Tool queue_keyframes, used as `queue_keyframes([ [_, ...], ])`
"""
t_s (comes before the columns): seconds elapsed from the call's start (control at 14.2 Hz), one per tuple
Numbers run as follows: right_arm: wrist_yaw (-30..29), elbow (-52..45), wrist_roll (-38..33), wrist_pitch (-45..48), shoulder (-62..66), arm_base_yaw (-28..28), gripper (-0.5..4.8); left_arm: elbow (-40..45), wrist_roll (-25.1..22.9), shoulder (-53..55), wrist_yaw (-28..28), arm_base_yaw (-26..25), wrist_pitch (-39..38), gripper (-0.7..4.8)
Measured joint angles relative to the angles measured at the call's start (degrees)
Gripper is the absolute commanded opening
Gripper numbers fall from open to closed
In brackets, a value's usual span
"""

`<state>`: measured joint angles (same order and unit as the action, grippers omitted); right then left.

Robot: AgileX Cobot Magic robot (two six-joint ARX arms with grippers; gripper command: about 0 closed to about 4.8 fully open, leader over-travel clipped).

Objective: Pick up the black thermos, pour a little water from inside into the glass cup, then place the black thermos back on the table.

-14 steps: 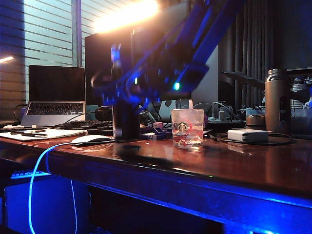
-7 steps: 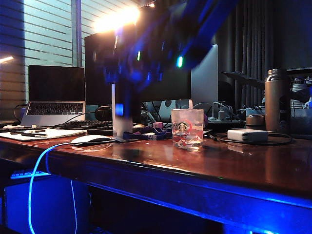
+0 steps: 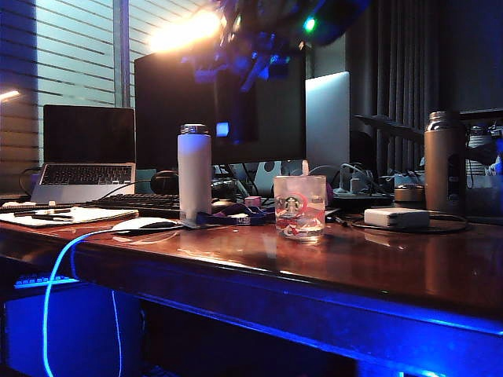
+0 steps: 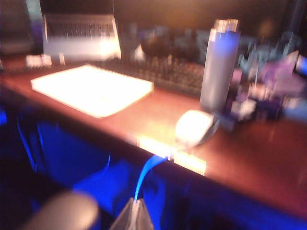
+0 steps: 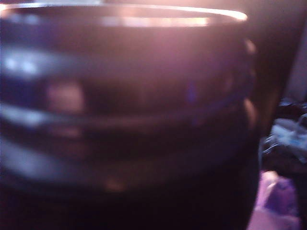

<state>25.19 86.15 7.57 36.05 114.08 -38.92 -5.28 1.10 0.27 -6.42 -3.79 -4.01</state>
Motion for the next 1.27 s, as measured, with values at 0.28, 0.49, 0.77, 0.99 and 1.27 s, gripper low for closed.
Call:
queue_keyframes([
  [0.28, 0.7, 0.0, 0.0, -2.1, -0.4, 0.7, 0.51, -16.1, -0.9, 15.9, 0.0, 0.0, 5.1, -0.02],
  [0.49, 2.0, 0.0, 1.6, -2.8, -0.8, 1.7, 0.51, -41.5, -2.9, 41.1, -9.7, 0.0, -4.0, -0.02],
  [0.77, 2.4, 0.0, 1.8, -3.9, -1.1, 3.4, 0.51, -58.5, -10.9, 55.0, -26.7, 0.0, -17.5, -0.02],
  [0.99, 4.4, 0.0, 1.9, -4.2, -1.3, 4.7, 0.51, -61.1, -13.4, 55.5, -29.3, 0.0, -22.6, -0.02],
  [1.27, 4.8, 0.0, 3.0, -4.2, -2.0, 6.9, 0.5, -61.1, -14.6, 55.6, -30.9, 1.0, -27.5, -0.02],
])
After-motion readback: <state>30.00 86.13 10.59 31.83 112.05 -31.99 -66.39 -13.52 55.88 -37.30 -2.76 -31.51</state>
